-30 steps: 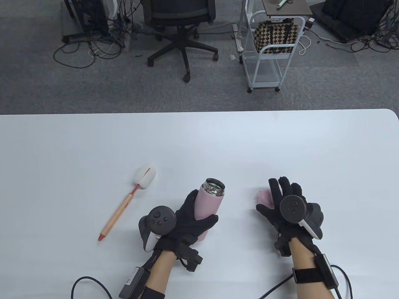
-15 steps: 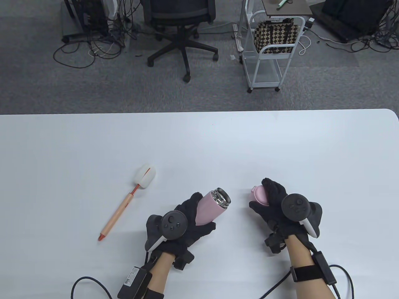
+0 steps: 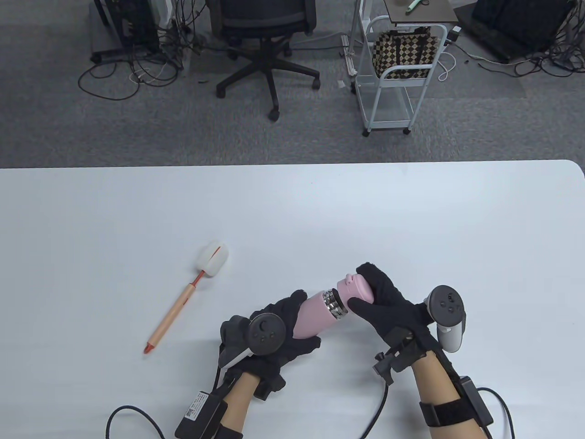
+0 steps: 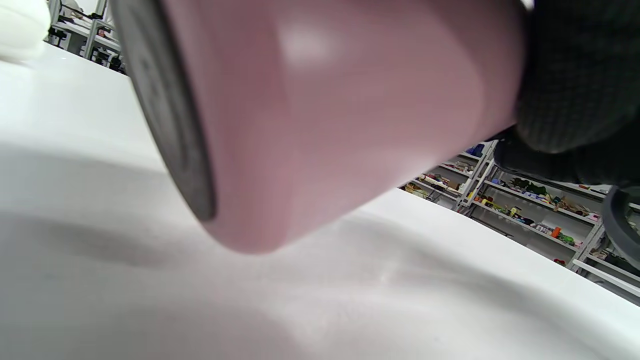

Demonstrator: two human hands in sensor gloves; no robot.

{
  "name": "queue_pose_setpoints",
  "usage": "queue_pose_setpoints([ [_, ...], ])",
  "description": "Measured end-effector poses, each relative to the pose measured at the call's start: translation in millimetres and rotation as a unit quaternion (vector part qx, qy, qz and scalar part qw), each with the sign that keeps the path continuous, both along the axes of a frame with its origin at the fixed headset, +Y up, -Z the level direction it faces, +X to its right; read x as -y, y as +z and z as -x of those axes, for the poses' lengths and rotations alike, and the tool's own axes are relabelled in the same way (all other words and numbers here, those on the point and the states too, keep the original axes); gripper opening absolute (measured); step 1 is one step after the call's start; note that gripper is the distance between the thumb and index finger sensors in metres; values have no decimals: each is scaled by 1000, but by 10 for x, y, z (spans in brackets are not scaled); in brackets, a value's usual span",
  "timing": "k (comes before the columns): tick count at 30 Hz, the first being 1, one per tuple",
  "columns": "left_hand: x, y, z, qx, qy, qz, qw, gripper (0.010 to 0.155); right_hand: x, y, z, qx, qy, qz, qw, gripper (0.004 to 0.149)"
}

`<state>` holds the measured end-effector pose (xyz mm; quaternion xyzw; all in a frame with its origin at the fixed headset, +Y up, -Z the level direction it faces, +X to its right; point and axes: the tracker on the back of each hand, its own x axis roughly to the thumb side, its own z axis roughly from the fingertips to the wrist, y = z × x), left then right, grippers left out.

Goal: Insert cup brush into the thermos (Clean the thermos with cup brush)

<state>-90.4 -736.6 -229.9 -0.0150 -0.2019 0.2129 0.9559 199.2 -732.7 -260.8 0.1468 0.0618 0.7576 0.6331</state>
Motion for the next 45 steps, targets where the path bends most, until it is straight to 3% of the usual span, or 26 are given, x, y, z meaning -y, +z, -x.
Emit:
queue_pose_setpoints([
  [5, -22, 18, -26, 7, -4, -9, 1000, 86, 6, -10, 72, -56, 4, 10, 998, 80],
  [8, -38, 32, -16, 4, -21, -22, 1000, 86, 7, -5, 68, -43, 20, 13, 999, 80],
  [19, -37, 65, -96, -5, -29, -19, 999, 88, -6, 115, 114, 109, 109, 5, 988, 83],
  [23, -58, 110, -166, -13, -57, -38, 998, 92, -70, 230, 214, 178, 135, -12, 975, 82],
  [25, -86, 158, -241, -31, -130, -96, 986, 94, -60, 267, 269, 198, 175, -21, 964, 82],
  [28, -54, 135, -207, -23, -81, -60, 995, 93, -41, 254, 274, 199, 175, -7, 964, 80],
  [32, -64, 91, -173, -15, -82, -51, 995, 93, -8, 201, 234, 156, 199, 25, 967, 84],
  [36, -9, 42, -129, -1, -23, -6, 1000, 92, 35, 120, 155, 52, 106, 43, 992, 97],
  [41, -14, 19, -61, 21, -16, 9, 1000, 92, 43, -32, -67, -69, -69, 69, 993, 83],
  [45, -24, -37, 61, 49, 30, 61, 996, 91, -15, -56, -89, -177, -42, 70, 981, 77],
])
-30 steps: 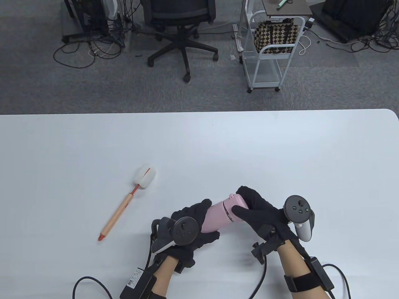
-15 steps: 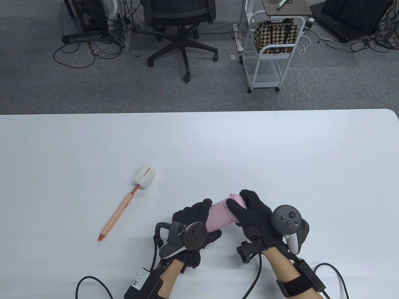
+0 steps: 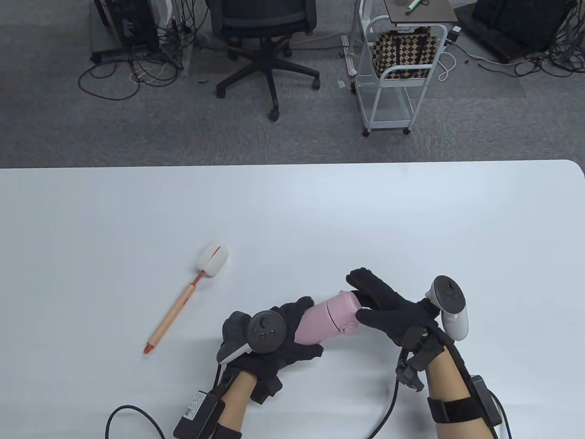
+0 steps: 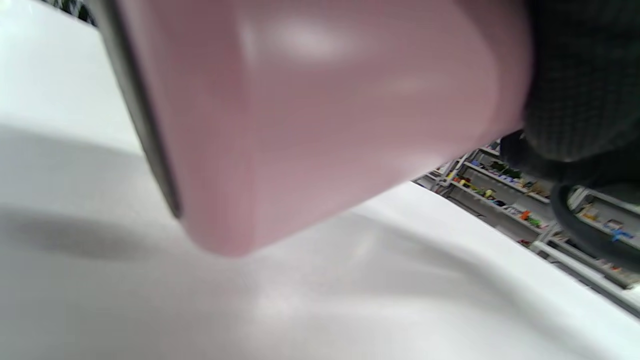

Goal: Insert cup brush into the thermos (Clean the thermos with cup brush)

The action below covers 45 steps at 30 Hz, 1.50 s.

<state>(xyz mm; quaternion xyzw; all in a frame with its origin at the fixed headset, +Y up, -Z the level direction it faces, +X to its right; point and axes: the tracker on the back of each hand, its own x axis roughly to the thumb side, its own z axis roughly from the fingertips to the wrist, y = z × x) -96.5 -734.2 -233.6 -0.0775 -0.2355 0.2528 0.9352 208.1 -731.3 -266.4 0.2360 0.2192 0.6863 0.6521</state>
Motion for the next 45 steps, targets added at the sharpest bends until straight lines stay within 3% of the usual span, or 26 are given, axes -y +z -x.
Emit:
queue_pose_setpoints([
  [3, 1, -46, 99, 40, 42, 45, 997, 91, -21, 17, 84, -31, 22, -20, 999, 82],
  [6, 2, -63, 176, 62, 33, 80, 994, 91, -83, 62, 218, -49, 28, -51, 997, 82],
  [7, 2, -68, 186, 62, 34, 81, 994, 91, -96, 71, 235, -44, 41, -61, 996, 92],
  [8, -1, -75, 203, 59, 33, 83, 994, 91, -110, 82, 247, -18, 49, -78, 996, 77],
  [9, -7, -77, 214, 56, 34, 82, 995, 91, -116, 86, 258, 3, 54, -89, 995, 76],
  [14, -47, -40, 132, 11, -5, 28, 1000, 91, -103, 129, 258, 135, 130, -115, 975, 79],
  [20, -79, 35, -12, -22, -56, -35, 998, 91, -56, 169, 240, 212, 208, -84, 951, 88],
  [30, -86, 101, -128, -46, -123, -98, 986, 95, -8, 230, 310, 255, 264, -22, 930, 94],
  [33, -100, 55, -54, -47, -91, -90, 991, 96, 13, 232, 275, 241, 220, -25, 945, 92],
  [34, -100, 26, -3, -47, -65, -65, 995, 95, 11, 223, 268, 231, 193, -21, 953, 93],
  [38, -78, -42, 170, -15, 81, 32, 996, 95, -3, 117, 245, 121, -5, -22, 992, 91],
  [41, -83, -57, 193, 6, 130, 49, 990, 95, -26, 89, 223, 61, -96, -10, 993, 92],
  [45, -2, -82, 145, 88, 202, 136, 966, 93, -101, 84, 224, -9, -142, -28, 989, 96],
])
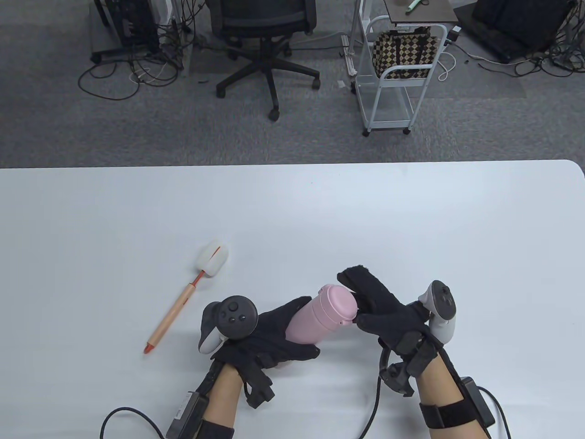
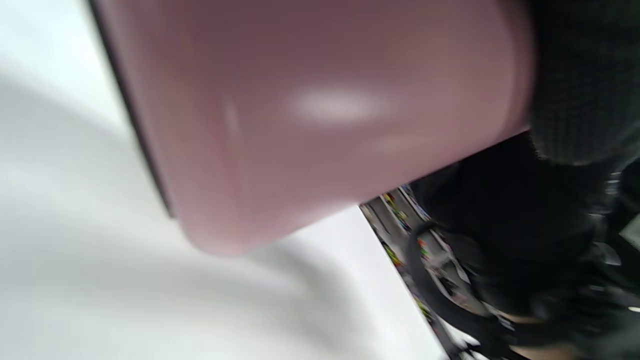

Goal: Insert cup brush into the thermos (Clean the thermos with cup brush)

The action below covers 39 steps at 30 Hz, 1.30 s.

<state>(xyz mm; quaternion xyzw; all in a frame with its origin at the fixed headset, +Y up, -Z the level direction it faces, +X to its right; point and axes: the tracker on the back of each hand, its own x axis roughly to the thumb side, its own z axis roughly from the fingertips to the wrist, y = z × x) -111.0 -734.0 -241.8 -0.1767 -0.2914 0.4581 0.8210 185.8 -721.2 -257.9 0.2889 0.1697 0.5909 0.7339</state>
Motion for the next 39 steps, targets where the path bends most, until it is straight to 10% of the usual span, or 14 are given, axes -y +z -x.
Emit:
queue_pose_setpoints([
  [12, 115, -3, -92, 120, 14, 79, 990, 94, -143, 71, 138, -50, 51, -53, 996, 97],
  [21, 26, 19, -71, -19, -98, -25, 995, 97, -114, 123, 140, 136, 147, -68, 977, 87],
  [26, -15, 74, -147, -99, -159, -104, 977, 97, -78, 214, 182, 278, 216, -71, 933, 86],
  [31, -5, 89, -162, -123, -208, -150, 959, 101, -65, 265, 242, 301, 248, -73, 918, 86],
  [39, 31, 44, -43, -178, -109, -124, 970, 105, -1, 187, 139, 249, 161, -57, 953, 90],
])
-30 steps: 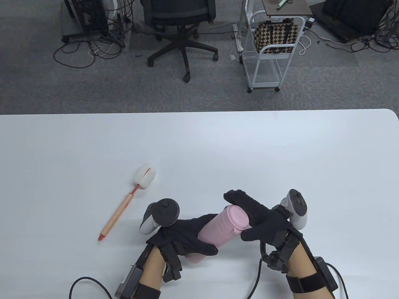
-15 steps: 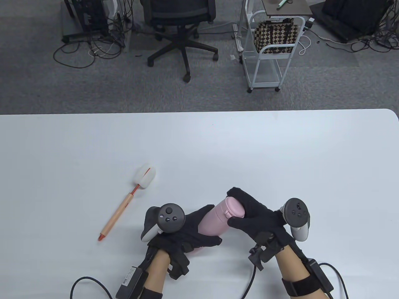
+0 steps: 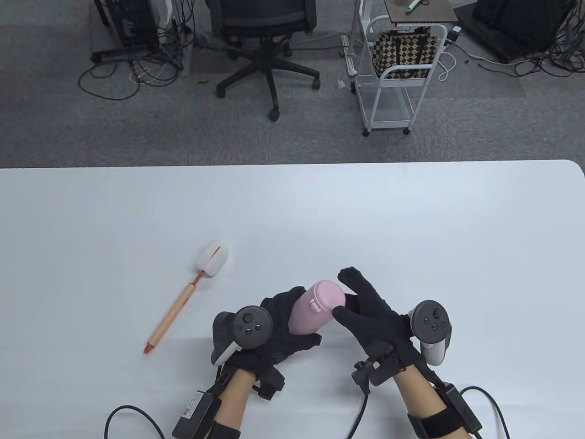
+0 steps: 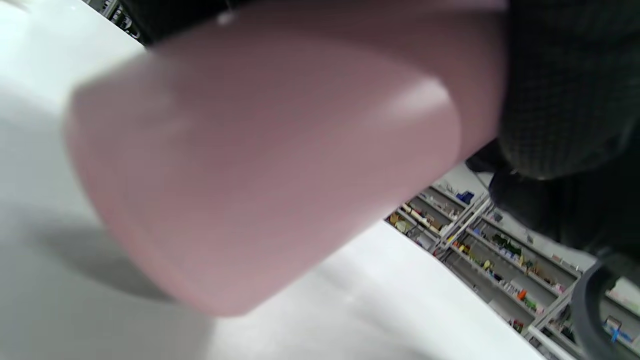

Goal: Insert cup brush into the thermos (Clean the thermos with cup brush)

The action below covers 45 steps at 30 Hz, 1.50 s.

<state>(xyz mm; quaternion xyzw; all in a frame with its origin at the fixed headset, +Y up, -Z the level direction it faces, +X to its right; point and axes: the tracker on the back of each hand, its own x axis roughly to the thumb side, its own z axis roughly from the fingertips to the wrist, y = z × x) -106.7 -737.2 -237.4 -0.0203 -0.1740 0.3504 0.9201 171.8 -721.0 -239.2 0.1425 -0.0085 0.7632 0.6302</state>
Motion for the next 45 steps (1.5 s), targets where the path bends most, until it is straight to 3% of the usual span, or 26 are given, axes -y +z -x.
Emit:
queue_pose_setpoints([
  [10, 133, -64, 67, -4, 93, 39, 995, 104, 171, -87, -96, 8, 26, 42, 999, 83],
  [15, 159, -101, 121, 1, 76, 47, 996, 106, 215, -110, -87, -3, 47, 50, 998, 81],
  [19, 170, -153, 105, 55, 21, 76, 995, 101, 234, -117, -90, -5, 52, 55, 997, 80],
  [27, 264, -123, 99, 31, -20, 83, 996, 102, 232, -113, -89, -10, 55, 56, 997, 80],
  [31, 274, -102, 142, 47, 2, 95, 994, 87, 236, -115, -93, -15, 60, 56, 997, 80],
  [34, 222, -108, 222, 64, -36, 100, 992, 73, 232, -127, -115, -22, 65, 73, 995, 80],
  [37, 155, -138, 365, 83, -93, 141, 982, 67, 203, -151, -173, -16, 90, 93, 992, 80],
  [41, 48, -152, 618, 34, -168, 151, 974, 81, 160, -184, -274, 19, 168, 94, 981, 78],
  [45, -45, -128, 827, -76, -214, 60, 972, 80, 129, -190, -340, 72, 272, 63, 957, 77],
])
